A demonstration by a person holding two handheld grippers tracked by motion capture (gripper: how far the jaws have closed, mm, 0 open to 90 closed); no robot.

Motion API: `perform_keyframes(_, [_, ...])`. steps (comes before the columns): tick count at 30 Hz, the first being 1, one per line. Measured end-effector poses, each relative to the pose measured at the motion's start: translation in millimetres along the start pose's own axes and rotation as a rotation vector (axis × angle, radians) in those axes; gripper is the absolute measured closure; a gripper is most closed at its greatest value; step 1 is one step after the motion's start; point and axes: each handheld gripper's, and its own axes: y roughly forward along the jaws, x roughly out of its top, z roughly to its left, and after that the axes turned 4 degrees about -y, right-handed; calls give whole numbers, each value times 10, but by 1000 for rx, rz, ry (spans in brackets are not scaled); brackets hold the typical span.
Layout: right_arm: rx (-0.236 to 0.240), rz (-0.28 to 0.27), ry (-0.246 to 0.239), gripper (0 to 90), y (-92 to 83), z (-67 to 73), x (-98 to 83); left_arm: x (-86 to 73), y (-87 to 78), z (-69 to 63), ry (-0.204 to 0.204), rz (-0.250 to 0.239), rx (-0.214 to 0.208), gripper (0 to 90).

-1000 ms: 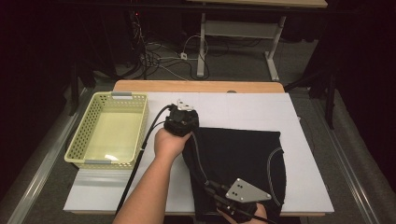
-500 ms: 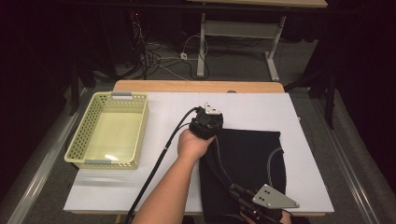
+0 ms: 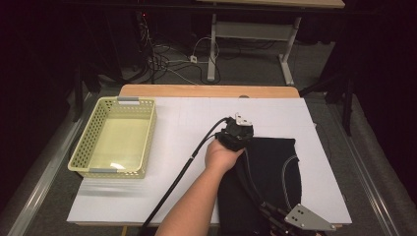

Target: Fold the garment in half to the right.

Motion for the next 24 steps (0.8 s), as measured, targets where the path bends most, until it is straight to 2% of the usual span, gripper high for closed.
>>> perform_keyframes(3, [-5, 10, 1, 785, -31, -22, -36, -13, 106, -43, -14, -4, -26, 800])
perform_keyframes(7, [-10, 8, 8, 785, -84, -29, -89, -37, 241, -104, -11, 3, -47, 799])
perform_keyframes(10, [-15, 0, 26, 785, -109, -28, -154, -78, 338, -134, -15, 5, -56, 796])
perform_keyframes(15, [-2, -3, 51, 786, -99, -40, -228, -146, 444, -178, 1, 29, -45, 769])
perform_keyframes(17, [-1, -4, 48, 786, -103, -39, -234, -152, 434, -175, 10, 29, -56, 711])
perform_keyframes(19, [1, -5, 45, 786, -100, -43, -242, -154, 398, -168, 14, 18, -49, 581])
perform_keyframes(21, [5, -5, 47, 785, -97, -53, -244, -165, 330, -153, 14, 4, -41, 484])
perform_keyframes(23, [5, -8, 47, 786, -94, -60, -242, -186, 243, -124, 4, -13, -58, 408])
perform_keyframes(24, [6, -7, 45, 786, -91, -62, -242, -205, 190, -108, 5, -23, -53, 378])
